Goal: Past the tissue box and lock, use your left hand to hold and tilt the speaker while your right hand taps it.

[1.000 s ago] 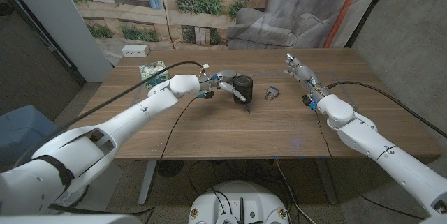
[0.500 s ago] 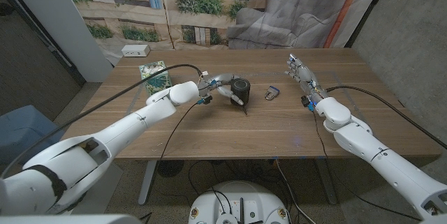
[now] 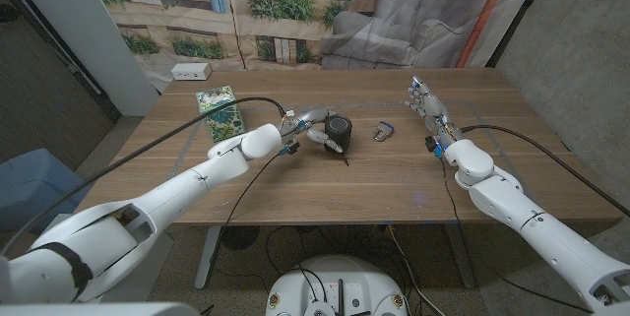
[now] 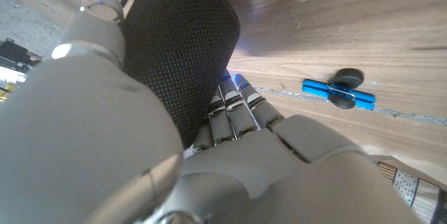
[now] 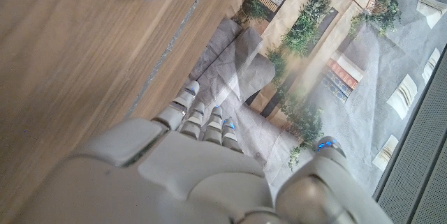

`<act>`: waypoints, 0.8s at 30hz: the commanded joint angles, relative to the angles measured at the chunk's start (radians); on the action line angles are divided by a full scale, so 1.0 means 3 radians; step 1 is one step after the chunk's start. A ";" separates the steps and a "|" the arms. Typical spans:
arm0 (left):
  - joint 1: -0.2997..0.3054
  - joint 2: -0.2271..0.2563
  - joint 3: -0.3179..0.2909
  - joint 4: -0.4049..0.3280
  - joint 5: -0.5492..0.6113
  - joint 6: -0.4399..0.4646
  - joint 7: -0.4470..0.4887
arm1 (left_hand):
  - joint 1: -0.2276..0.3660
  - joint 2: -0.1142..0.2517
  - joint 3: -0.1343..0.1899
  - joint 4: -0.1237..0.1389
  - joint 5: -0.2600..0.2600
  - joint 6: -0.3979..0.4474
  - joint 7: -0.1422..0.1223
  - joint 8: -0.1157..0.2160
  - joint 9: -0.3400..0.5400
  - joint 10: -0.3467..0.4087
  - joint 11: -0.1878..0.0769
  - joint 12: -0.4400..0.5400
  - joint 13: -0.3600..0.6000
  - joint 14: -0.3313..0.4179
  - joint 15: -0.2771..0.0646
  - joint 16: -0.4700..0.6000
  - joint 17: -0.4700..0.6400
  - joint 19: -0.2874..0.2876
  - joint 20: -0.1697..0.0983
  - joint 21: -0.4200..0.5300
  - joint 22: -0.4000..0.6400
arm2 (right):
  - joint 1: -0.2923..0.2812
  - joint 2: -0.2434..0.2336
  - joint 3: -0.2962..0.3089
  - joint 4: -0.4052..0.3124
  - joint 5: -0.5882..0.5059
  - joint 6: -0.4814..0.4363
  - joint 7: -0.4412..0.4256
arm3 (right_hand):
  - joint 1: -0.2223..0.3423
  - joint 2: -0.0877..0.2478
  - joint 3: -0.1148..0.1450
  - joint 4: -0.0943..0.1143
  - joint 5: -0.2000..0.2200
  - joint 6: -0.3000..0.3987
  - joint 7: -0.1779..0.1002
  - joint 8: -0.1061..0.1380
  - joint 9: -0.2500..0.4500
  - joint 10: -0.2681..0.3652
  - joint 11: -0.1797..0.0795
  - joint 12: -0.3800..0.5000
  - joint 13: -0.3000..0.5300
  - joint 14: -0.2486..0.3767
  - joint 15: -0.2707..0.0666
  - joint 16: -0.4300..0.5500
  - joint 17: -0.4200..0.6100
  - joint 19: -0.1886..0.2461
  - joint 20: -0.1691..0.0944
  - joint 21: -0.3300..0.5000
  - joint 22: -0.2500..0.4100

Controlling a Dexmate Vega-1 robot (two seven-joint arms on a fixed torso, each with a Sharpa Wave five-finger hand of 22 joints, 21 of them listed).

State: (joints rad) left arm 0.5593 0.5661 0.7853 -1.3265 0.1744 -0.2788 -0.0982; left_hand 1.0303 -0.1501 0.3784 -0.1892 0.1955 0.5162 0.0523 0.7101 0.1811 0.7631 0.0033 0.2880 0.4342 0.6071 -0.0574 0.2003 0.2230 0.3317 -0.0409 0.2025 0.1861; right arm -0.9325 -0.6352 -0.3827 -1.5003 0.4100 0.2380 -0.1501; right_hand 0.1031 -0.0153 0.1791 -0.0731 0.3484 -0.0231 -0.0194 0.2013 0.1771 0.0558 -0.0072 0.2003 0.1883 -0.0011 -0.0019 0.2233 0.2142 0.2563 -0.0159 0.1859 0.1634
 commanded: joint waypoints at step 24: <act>0.0006 0.0121 0.0034 -0.0079 -0.0061 0.0207 -0.0312 | -0.0265 0.0610 -0.0188 0.0066 0.0036 0.0197 -0.0893 -0.1109 -0.0019 -0.0315 -0.0749 -0.0363 -0.0448 -0.0571 -0.0416 -0.0033 -0.0105 -0.0359 0.0019 -0.0017 -0.0013 | 0.0004 0.0058 -0.0025 0.0070 0.0007 0.0009 -0.0047 | 0.0021 0.0002 0.0004 0.0007 0.0033 0.0030 -0.0029 -0.0014 0.0002 0.0035 -0.0016 0.0016 0.0006 0.0049 0.0004 0.0012 0.0002 0.0029 -0.0007 0.0010 0.0007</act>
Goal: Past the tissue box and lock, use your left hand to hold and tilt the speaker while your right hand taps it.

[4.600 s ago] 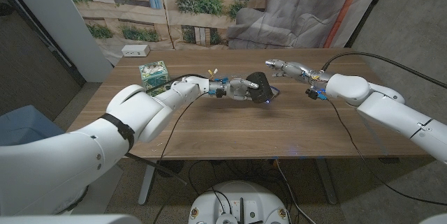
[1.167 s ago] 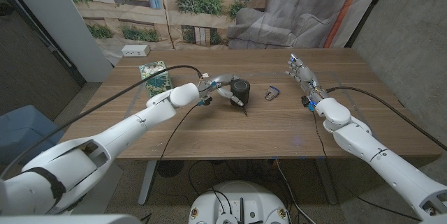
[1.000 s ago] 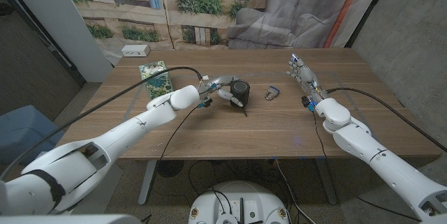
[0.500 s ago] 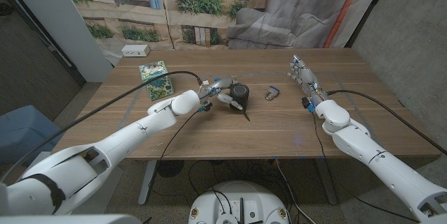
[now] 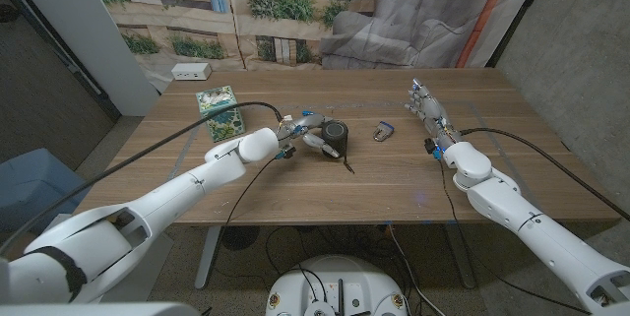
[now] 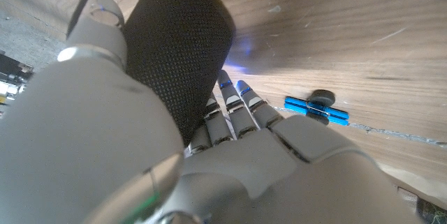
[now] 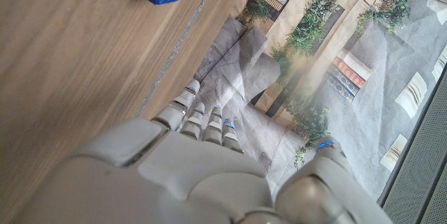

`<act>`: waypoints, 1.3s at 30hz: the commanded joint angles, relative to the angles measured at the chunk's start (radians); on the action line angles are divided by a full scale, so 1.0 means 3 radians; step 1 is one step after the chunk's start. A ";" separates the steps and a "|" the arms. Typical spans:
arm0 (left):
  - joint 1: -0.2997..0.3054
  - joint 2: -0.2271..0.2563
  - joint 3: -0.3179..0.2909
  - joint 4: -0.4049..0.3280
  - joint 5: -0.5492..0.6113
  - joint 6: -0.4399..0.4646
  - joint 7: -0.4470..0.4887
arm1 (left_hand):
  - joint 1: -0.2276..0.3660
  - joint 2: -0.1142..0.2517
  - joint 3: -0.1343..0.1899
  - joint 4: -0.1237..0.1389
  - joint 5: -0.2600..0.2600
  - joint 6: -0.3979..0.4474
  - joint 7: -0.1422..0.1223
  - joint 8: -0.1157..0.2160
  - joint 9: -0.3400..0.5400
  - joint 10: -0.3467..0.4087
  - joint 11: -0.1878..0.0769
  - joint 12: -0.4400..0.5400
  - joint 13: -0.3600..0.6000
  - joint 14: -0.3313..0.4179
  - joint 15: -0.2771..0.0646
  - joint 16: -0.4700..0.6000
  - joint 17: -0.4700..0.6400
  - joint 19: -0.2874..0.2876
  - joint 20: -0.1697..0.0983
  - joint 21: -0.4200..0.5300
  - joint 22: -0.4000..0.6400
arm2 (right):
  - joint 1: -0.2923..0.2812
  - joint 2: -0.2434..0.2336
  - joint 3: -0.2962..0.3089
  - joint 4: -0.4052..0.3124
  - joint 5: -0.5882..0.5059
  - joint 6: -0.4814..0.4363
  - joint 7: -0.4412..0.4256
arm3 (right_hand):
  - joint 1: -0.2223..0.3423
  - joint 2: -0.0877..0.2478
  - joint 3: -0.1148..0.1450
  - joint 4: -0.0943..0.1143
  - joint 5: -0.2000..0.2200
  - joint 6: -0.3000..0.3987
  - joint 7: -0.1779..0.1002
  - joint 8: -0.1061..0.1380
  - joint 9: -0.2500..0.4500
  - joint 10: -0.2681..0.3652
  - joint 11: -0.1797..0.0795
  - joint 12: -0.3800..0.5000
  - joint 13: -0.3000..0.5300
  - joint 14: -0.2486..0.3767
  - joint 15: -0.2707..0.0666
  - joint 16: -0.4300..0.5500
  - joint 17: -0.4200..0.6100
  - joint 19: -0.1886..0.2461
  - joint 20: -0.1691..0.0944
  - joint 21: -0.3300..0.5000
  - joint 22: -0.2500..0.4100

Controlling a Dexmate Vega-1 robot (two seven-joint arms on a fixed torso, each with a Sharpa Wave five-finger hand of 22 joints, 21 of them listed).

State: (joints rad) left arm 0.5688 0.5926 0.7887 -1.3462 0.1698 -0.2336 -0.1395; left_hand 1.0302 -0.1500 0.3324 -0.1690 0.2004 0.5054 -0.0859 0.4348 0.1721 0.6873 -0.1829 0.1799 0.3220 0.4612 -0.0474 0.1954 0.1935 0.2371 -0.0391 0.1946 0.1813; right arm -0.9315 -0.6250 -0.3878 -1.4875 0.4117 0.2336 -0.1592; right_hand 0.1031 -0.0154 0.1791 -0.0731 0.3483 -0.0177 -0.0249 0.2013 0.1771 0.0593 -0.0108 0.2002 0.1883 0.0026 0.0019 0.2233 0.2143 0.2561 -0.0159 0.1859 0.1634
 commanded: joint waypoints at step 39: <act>-0.0137 0.0159 -0.0019 0.0001 -0.0191 0.0015 -0.0520 | -0.0526 0.0325 -0.0287 0.0050 -0.0050 -0.1330 -0.0435 -0.0860 0.0029 -0.2185 0.0201 -0.0009 -0.0441 -0.1775 0.0057 -0.0084 -0.0059 -0.0780 -0.0013 -0.0046 -0.0022 | 0.0063 0.0045 -0.0071 0.0047 -0.0002 -0.0035 0.0032 | 0.0027 0.0015 -0.0005 -0.0003 0.0039 0.0019 -0.0014 -0.0024 0.0003 0.0016 -0.0006 -0.0001 0.0007 0.0038 -0.0006 -0.0001 0.0002 0.0040 -0.0008 0.0004 0.0007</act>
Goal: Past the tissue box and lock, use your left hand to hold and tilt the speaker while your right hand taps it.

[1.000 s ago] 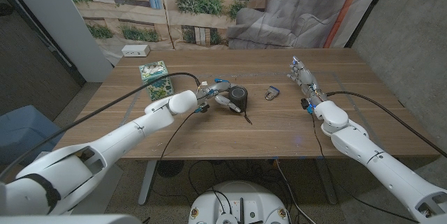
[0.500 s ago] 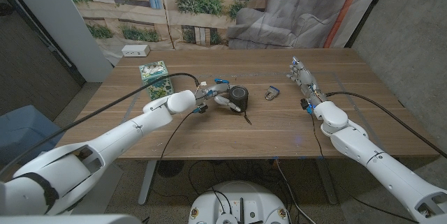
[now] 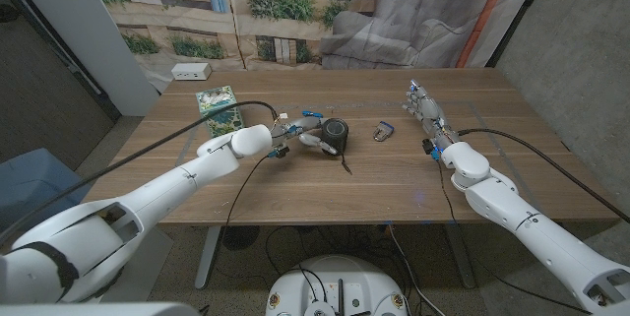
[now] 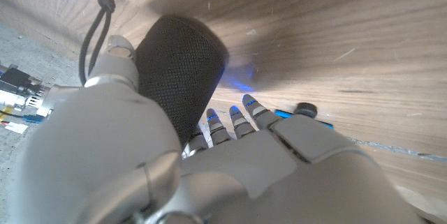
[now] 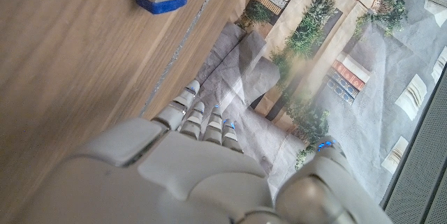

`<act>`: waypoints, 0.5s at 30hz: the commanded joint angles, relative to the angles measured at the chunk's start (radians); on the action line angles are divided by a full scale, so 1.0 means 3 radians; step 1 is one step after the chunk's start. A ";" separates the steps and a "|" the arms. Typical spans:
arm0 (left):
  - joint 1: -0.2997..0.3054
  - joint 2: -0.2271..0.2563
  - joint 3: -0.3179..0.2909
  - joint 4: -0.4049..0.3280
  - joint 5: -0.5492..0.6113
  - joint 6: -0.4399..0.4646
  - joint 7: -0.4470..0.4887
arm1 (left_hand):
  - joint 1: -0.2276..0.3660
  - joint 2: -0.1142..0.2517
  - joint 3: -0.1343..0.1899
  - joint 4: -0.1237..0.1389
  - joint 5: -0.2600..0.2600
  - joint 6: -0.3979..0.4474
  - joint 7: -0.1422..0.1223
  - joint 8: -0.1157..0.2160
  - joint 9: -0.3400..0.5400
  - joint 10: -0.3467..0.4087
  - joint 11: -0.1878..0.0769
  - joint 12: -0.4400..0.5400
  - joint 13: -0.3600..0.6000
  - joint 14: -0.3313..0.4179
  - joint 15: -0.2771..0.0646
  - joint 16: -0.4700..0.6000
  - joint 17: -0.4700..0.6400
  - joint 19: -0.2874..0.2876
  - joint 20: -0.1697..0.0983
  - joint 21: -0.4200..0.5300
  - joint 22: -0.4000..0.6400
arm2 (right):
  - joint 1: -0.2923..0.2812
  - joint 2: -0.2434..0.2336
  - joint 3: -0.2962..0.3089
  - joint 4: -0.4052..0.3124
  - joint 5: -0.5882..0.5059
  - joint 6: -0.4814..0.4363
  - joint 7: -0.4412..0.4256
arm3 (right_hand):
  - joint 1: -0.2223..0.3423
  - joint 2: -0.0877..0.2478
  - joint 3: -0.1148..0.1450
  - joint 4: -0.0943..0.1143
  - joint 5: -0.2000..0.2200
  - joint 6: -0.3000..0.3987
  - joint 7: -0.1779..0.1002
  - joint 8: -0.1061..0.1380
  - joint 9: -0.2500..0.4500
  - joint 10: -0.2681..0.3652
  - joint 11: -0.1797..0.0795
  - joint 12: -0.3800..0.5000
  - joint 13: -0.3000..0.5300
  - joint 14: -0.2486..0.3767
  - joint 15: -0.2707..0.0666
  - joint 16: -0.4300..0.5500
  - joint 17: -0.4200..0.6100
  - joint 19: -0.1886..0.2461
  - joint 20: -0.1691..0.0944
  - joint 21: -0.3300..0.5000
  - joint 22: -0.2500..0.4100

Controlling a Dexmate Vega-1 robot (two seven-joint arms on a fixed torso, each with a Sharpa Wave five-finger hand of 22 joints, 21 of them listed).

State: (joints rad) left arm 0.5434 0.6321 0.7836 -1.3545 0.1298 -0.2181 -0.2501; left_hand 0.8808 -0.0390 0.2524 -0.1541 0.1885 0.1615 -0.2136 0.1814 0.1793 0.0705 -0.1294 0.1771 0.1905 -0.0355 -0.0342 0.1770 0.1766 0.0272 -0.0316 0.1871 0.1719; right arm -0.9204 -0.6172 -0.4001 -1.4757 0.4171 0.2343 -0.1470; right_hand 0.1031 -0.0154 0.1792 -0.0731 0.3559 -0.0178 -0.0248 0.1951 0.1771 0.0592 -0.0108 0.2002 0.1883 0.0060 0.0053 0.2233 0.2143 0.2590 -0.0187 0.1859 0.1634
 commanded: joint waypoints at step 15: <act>-0.0132 0.0060 0.0024 0.0086 -0.0263 0.0034 -0.0548 | -0.0211 -0.0178 -0.0116 0.0018 -0.0030 -0.1002 0.0229 0.0010 -0.0001 -0.0819 0.0254 0.0000 -0.0011 -0.0715 0.0230 -0.0021 -0.0002 -0.0572 0.0019 -0.0028 0.0007 | 0.0010 0.0022 -0.0035 -0.0029 -0.0038 -0.0080 -0.0066 | 0.0026 0.0021 -0.0011 -0.0005 0.0017 0.0022 -0.0011 -0.0006 0.0003 0.0014 -0.0006 -0.0007 0.0008 0.0029 -0.0011 -0.0005 0.0002 0.0032 0.0004 0.0002 0.0007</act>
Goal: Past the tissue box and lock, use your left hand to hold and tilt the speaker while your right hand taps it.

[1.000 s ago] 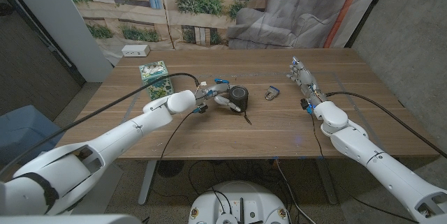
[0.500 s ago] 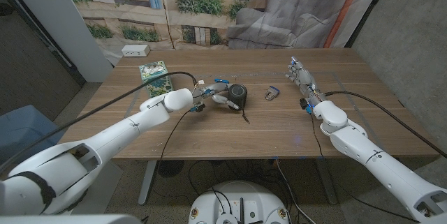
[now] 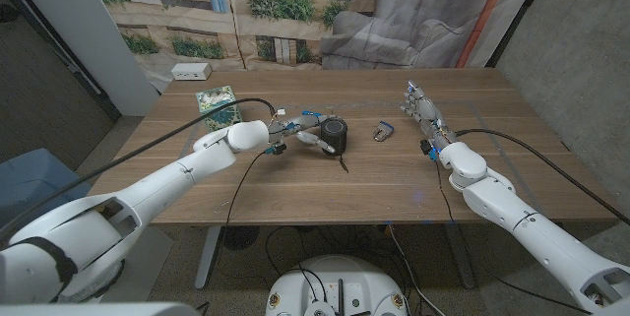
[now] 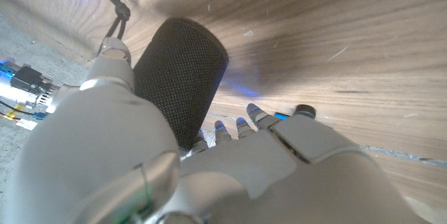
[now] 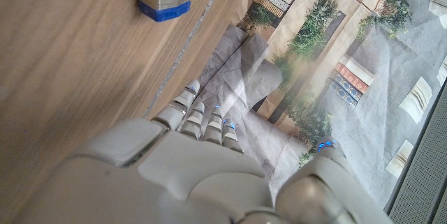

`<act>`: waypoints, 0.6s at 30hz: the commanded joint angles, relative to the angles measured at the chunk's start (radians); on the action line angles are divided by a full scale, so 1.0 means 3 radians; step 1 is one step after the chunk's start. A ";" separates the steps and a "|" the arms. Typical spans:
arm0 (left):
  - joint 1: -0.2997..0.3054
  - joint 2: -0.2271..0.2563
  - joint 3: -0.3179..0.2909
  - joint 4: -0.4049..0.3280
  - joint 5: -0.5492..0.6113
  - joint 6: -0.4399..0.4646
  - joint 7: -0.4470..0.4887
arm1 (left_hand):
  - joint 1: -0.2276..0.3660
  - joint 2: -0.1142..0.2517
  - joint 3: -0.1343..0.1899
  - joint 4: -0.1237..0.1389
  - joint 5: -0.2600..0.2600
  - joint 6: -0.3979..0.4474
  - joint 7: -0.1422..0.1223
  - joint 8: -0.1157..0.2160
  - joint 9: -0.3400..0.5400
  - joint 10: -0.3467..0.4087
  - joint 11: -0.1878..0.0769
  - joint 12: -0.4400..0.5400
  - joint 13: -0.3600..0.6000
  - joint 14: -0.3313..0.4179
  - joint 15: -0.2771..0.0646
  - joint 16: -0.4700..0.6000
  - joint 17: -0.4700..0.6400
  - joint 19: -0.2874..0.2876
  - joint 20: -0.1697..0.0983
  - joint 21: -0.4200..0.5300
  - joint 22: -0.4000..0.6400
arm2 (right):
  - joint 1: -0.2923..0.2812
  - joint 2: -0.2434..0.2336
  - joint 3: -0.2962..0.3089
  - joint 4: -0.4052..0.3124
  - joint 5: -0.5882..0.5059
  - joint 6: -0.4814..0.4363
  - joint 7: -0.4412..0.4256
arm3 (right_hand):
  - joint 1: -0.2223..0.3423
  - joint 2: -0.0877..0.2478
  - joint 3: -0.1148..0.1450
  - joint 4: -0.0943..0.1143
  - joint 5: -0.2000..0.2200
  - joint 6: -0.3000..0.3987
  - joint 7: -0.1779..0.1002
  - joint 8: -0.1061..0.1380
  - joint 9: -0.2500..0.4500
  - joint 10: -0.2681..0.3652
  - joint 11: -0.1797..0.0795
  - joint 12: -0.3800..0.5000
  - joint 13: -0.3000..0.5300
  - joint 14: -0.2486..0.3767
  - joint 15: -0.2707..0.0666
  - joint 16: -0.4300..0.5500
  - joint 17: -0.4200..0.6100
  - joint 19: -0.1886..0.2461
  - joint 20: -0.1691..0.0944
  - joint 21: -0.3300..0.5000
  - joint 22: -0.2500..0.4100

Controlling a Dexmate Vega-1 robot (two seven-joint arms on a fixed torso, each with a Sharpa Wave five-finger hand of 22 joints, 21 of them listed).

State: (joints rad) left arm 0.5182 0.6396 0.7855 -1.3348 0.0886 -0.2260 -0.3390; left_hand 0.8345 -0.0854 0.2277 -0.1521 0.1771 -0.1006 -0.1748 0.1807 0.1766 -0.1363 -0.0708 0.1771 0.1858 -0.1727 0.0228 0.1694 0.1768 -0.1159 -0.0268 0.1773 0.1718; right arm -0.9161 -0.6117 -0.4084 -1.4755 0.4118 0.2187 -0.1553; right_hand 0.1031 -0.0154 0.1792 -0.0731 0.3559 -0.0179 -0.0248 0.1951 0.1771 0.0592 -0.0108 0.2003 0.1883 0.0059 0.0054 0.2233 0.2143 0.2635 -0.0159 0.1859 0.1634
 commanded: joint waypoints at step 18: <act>0.0113 0.0278 -0.0175 -0.0355 -0.0197 0.0352 -0.0106 | -0.0167 -0.0029 -0.0066 0.0035 0.0027 -0.0390 0.0328 0.0024 0.0005 -0.0357 0.0218 0.0010 -0.0001 -0.0474 0.0116 0.0006 -0.0006 -0.0339 0.0034 -0.0007 0.0006 | 0.0015 0.0021 -0.0039 -0.0070 -0.0033 -0.0093 -0.0051 | 0.0025 0.0024 -0.0020 -0.0009 0.0019 0.0023 -0.0011 -0.0010 0.0004 0.0007 -0.0004 -0.0013 0.0008 0.0025 -0.0007 -0.0012 0.0003 0.0016 -0.0004 -0.0001 0.0007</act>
State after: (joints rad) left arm 0.5225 0.6799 0.7715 -1.3750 0.0476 -0.1706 -0.3973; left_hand 0.7944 -0.0943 0.2115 -0.1437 0.1818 -0.1714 -0.0888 0.1809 0.1767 -0.1738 -0.0140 0.1771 0.1859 -0.1715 0.0500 0.1694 0.1720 -0.1687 -0.0198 0.1774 0.1720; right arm -0.9133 -0.6092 -0.4152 -1.4867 0.4039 0.2044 -0.1645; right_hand 0.1111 -0.0075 0.1751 -0.0773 0.3559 -0.0179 -0.0248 0.1951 0.1771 0.0592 -0.0108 0.2003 0.1884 0.0059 0.0053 0.2233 0.2143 0.2633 -0.0159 0.1859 0.1634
